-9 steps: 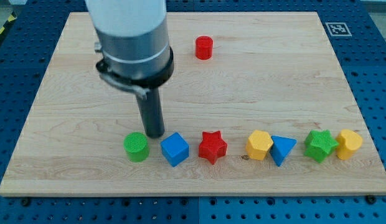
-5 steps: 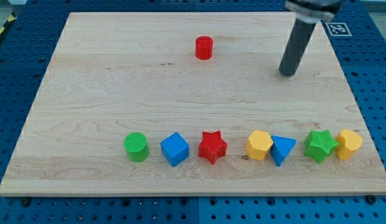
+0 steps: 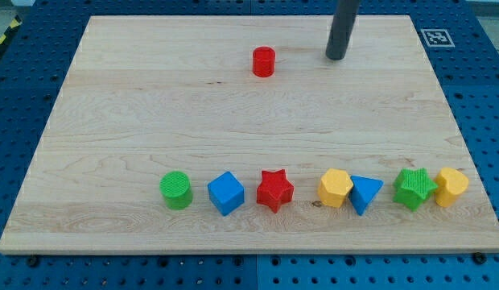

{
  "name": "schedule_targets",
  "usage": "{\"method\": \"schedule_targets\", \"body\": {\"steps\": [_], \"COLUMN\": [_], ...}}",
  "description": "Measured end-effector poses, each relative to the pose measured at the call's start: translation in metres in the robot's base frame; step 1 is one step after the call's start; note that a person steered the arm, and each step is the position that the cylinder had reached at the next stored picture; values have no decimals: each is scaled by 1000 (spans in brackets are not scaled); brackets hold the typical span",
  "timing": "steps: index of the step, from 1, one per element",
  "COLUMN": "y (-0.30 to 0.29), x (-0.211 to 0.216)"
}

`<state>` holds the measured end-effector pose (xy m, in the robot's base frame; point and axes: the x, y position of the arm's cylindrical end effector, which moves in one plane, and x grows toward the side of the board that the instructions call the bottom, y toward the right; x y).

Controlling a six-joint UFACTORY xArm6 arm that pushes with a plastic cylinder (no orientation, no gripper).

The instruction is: Push the red circle to the left of the green circle

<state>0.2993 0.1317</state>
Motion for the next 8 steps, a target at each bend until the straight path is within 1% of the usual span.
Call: {"method": "schedule_targets", "body": {"steps": [3, 4, 5, 6, 8], "y": [-66, -84, -94, -104, -140], "x": [0, 9, 35, 46, 46]}}
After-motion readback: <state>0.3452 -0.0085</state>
